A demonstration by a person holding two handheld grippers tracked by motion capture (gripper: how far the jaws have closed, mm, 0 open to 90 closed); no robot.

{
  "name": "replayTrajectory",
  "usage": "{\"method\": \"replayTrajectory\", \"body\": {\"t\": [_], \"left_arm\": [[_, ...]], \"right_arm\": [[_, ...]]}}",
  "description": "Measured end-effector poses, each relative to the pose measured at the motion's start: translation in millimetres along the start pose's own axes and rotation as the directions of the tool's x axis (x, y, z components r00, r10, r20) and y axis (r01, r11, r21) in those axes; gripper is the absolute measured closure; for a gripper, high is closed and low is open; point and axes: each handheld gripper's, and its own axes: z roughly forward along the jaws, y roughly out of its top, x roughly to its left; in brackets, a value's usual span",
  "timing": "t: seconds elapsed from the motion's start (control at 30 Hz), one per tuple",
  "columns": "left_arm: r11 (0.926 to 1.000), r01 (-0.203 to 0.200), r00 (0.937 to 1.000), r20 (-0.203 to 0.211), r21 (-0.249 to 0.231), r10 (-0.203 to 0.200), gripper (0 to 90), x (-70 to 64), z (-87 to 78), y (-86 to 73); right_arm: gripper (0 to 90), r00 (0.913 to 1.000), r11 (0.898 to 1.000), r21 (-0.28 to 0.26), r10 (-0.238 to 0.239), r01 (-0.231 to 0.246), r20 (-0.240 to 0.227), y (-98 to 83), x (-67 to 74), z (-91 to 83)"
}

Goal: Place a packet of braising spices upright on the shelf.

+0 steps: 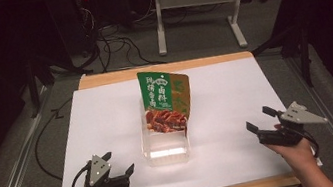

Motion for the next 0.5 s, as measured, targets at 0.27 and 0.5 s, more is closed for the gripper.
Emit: {"method": "replayTrajectory", "body": {"t": [0.27, 0.5], "left_arm": [[1.0, 0.003, 1.0, 0.002, 0.008, -0.003, 13.7, -4.5, 5.9, 1.9], [0.9999, -0.003, 1.0, 0.009, 0.011, 0.003, 13.6, -5.5, 5.9, 1.5]], "right_arm": [[14.3, 0.9996, 0.999, 0.034, -0.026, 0.025, 0.015, -18.6, -5.2, -4.9], [14.5, 0.9998, 0.999, 0.045, -0.019, 0.018, 0.012, -20.2, -6.5, -1.8]]}}
